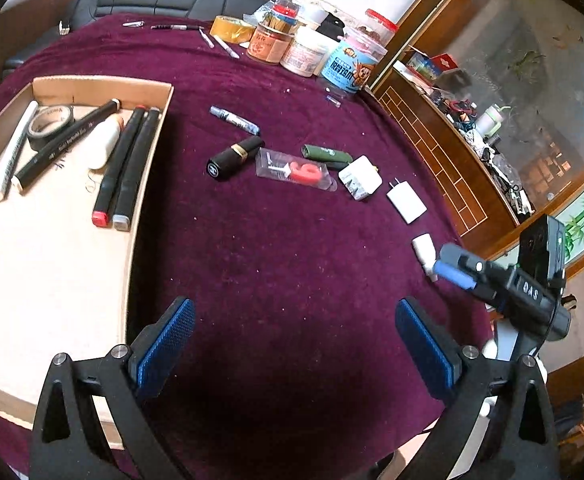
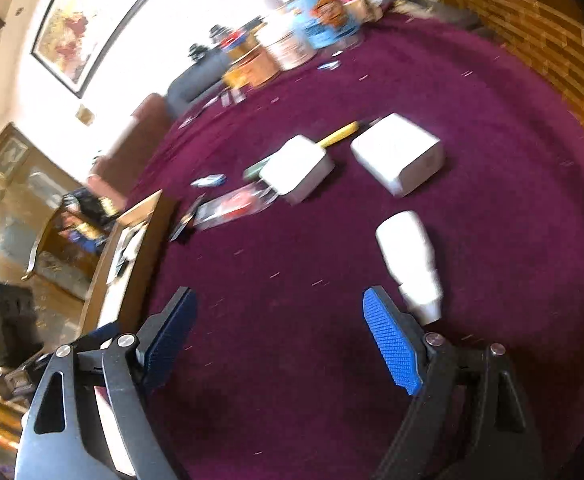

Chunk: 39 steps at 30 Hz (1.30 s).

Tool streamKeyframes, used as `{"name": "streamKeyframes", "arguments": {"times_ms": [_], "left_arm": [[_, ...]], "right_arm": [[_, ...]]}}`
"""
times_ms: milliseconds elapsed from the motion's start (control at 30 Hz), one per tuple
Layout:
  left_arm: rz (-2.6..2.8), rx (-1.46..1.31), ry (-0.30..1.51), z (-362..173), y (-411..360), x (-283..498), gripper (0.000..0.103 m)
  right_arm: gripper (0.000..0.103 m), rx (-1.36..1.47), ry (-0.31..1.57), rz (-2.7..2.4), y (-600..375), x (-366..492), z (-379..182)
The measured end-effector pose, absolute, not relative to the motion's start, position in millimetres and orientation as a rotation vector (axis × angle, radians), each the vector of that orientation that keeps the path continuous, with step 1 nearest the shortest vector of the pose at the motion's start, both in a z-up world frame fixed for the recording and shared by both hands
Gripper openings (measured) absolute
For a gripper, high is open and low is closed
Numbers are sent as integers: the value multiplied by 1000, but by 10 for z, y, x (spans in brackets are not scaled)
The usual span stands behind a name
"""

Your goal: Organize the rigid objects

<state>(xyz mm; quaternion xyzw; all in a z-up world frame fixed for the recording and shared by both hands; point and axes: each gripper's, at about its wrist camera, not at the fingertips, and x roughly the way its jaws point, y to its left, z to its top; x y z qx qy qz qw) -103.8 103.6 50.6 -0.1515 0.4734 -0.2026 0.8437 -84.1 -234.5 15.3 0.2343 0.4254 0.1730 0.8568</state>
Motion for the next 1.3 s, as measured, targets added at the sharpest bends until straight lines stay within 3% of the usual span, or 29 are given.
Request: {"name": "streamKeyframes", "arguments": {"times_ms": [300, 667, 867, 900, 933, 1100, 1300], "left_arm": [[-444, -332, 1025, 410, 1005, -1026, 98], [-433, -360, 1032, 371, 1126, -1011, 98], [-433, -350, 1020, 429, 1127, -960, 98], [-433, -346, 1019, 444, 1123, -951, 98], [-433, -341, 1017, 455, 1119, -941, 98], [-430, -275, 998, 564, 1064, -832, 98], [-459, 28, 915, 798, 645, -533, 97]], "right_arm": [[86, 495, 865, 193, -2733, -790, 192], [86, 248, 877, 157, -1959, 30, 250], [85, 273, 933, 142, -1775, 486, 82], [80, 270, 947, 150, -1753, 523, 46], [61, 245, 982, 155, -1713, 567, -14], [62, 153, 1012, 221, -1616, 319, -29], [64, 99, 956, 311, -1653, -279, -67]]}}
